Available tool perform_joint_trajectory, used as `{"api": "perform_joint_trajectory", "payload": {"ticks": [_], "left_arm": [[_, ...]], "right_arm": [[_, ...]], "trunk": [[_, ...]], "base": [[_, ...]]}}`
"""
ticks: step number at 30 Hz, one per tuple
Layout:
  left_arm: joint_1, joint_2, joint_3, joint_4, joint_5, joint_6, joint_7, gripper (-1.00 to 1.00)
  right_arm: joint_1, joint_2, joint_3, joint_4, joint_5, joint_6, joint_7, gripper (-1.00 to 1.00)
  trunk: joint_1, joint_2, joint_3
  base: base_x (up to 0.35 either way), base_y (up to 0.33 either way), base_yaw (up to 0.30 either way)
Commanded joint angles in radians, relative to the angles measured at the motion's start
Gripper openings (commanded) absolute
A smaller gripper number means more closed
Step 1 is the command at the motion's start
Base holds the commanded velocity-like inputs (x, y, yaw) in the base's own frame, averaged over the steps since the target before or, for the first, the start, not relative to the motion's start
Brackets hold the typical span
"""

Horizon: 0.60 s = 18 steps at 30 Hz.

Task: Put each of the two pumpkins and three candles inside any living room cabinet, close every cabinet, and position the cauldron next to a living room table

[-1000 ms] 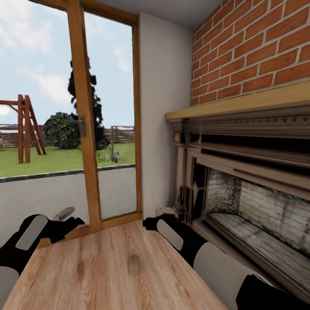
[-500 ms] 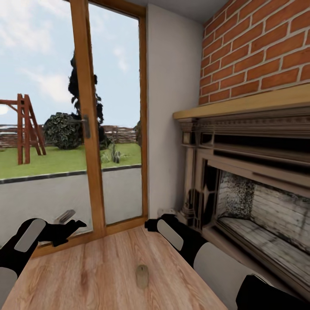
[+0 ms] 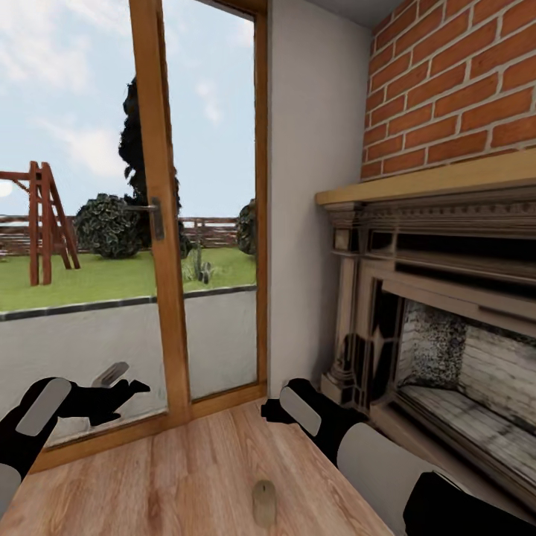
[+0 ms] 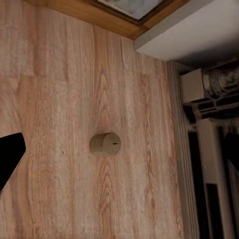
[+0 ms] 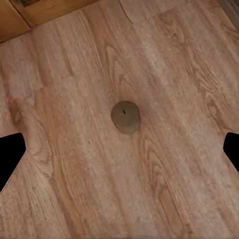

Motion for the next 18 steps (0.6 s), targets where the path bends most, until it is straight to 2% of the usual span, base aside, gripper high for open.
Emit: {"api": "perform_joint_trajectory", "payload": {"ticks": [1, 4, 8, 12, 18], "left_arm": [[0.0, 0.0, 0.001, -0.001, 0.011, 0.003, 0.009, 1.0], [0.0, 0.005, 0.005, -0.001, 0.01, 0.003, 0.008, 1.0], [-0.001, 0.024, 0.021, -0.001, 0.012, 0.004, 0.001, 1.0], [0.0, 0.043, 0.036, -0.001, 0.013, 0.005, -0.01, 1.0], [0.0, 0.048, 0.041, 0.0, 0.014, 0.005, -0.012, 1.0]], "right_arm": [[-0.002, 0.0, 0.005, 0.001, -0.009, 0.0, -0.008, 1.0], [-0.002, 0.0, 0.004, 0.015, -0.037, 0.0, -0.008, 1.0], [-0.002, 0.0, 0.005, 0.036, -0.065, 0.006, -0.007, 1.0], [-0.002, 0.0, 0.007, 0.05, -0.072, 0.011, -0.008, 1.0], [-0.002, 0.0, 0.007, 0.051, -0.07, 0.014, -0.009, 1.0]], "trunk": [[0.0, -0.001, -0.001], [0.0, -0.001, -0.001], [0.0, -0.001, -0.001], [0.0, -0.001, -0.001], [0.0, -0.001, -0.001]], "base": [[0.261, 0.229, 0.0], [0.258, 0.23, 0.0], [0.239, 0.236, 0.0], [0.15, 0.165, 0.0], [0.018, 0.02, 0.0]]}}
